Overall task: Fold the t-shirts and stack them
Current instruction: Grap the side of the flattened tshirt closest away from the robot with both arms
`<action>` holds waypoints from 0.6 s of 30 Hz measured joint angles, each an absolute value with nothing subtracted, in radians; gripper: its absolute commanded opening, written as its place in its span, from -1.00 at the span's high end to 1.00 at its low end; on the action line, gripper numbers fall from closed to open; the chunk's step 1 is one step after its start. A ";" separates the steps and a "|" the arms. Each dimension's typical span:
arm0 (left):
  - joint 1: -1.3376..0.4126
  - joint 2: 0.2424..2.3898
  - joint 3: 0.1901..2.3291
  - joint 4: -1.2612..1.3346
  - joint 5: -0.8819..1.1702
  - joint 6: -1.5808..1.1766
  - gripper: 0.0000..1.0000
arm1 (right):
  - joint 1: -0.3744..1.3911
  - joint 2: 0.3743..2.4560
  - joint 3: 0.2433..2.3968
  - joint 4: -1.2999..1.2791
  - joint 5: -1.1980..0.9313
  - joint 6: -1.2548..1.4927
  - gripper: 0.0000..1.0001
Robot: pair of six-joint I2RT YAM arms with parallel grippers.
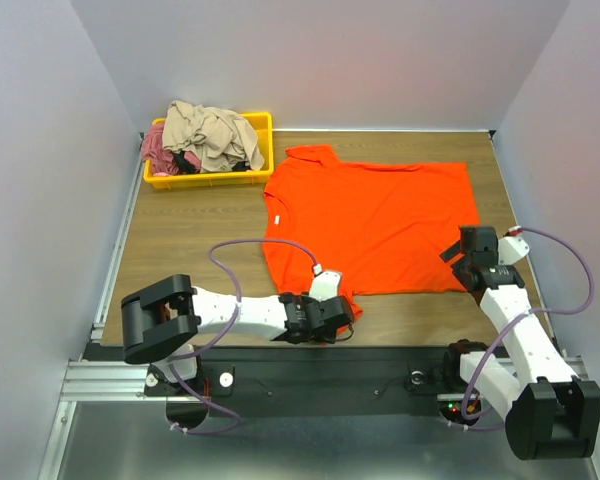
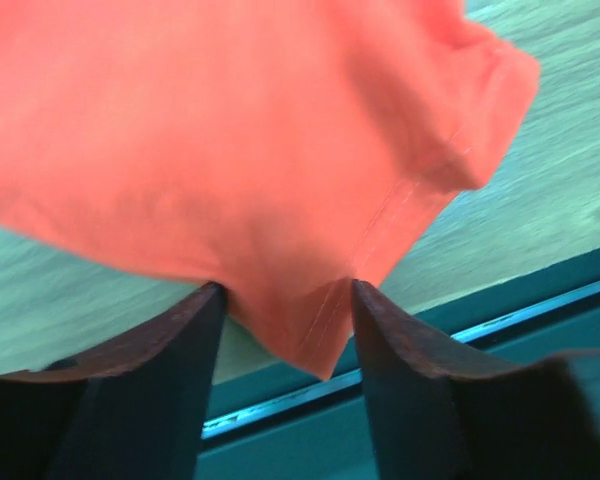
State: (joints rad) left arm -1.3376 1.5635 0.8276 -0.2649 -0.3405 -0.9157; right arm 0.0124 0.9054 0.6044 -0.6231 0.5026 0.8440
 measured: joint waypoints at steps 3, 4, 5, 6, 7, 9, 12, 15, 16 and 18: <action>-1.332 1.596 0.851 -0.250 -0.328 -0.895 0.90 | 0.012 0.912 0.604 -0.623 0.519 0.857 -1.00; -1.327 1.605 0.855 -0.244 -0.330 -0.893 1.00 | 0.011 0.912 0.604 -0.624 0.522 0.859 -1.00; -1.324 1.608 0.857 -0.243 -0.321 -0.887 1.00 | 0.002 0.912 0.604 -0.623 0.526 0.865 -1.00; -1.319 1.608 0.858 -0.237 -0.318 -0.888 1.00 | -0.004 0.911 0.604 -0.623 0.527 0.869 -1.00; -1.311 1.608 0.858 -0.235 -0.313 -0.887 1.00 | -0.015 0.910 0.604 -0.623 0.530 0.873 -1.00; -1.302 1.606 0.856 -0.235 -0.302 -0.888 1.00 | -0.032 0.906 0.598 -0.621 0.536 0.881 -1.00; -1.280 1.591 0.840 -0.231 -0.294 -0.888 1.00 | -0.069 0.898 0.566 -0.623 0.531 0.900 -1.00; -1.259 1.553 0.806 -0.241 -0.285 -0.883 1.00 | -0.101 0.899 0.541 -0.624 0.517 0.923 -1.00; -1.257 1.546 0.800 -0.242 -0.283 -0.881 1.00 | -0.110 0.900 0.528 -0.625 0.513 0.934 -1.00; -1.254 1.524 0.780 -0.244 -0.270 -0.873 1.00 | -0.118 0.902 0.512 -0.626 0.509 0.949 -1.00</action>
State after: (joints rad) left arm -1.2541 1.5242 0.7795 -0.2436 -0.2703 -0.8726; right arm -0.1181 0.9016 0.5117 -0.6258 0.5091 0.9493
